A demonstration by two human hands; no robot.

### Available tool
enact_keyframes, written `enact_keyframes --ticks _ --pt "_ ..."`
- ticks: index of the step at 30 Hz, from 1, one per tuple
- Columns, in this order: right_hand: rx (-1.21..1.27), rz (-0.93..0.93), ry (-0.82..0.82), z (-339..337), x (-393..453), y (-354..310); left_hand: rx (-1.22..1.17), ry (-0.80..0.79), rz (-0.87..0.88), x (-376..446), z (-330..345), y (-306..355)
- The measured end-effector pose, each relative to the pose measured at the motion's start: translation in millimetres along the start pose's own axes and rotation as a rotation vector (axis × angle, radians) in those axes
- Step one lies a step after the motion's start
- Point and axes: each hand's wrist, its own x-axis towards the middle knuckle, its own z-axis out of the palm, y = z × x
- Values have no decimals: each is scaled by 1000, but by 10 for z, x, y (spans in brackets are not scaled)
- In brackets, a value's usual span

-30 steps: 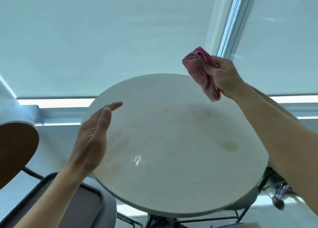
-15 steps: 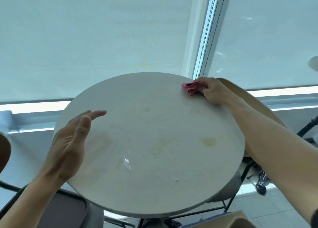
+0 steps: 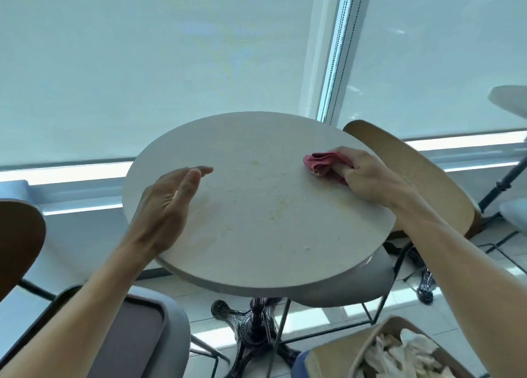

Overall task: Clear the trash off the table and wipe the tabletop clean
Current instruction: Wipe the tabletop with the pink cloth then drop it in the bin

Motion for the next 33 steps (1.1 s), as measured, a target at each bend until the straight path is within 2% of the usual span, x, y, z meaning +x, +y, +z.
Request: enact_keyframes --ticks 10,11,13,14,16,18,19,24,29,33 --pt "28 -26 44 500 -774 -562 9 6 78 -22 17 -15" --pt "72 -25 40 516 -797 -609 2 10 91 -27 17 2" --pt "325 -53 62 489 -824 -682 -7 21 116 -45 17 46" --pt "443 -53 109 436 -842 -701 -24 25 123 -62 22 67" --pt "508 -6 263 242 -899 -755 -37 30 156 -99 49 109" --pt "404 13 440 60 -915 -725 -51 23 181 -138 93 133" --pt "388 2 466 -8 -925 -688 -55 16 187 -154 112 135" --pt "255 107 292 59 -949 -504 -68 4 176 -164 146 142" --pt "233 142 307 281 -1041 -509 -69 7 168 -170 149 159" --pt "-4 141 298 483 -1154 -583 -64 45 185 -203 140 167"
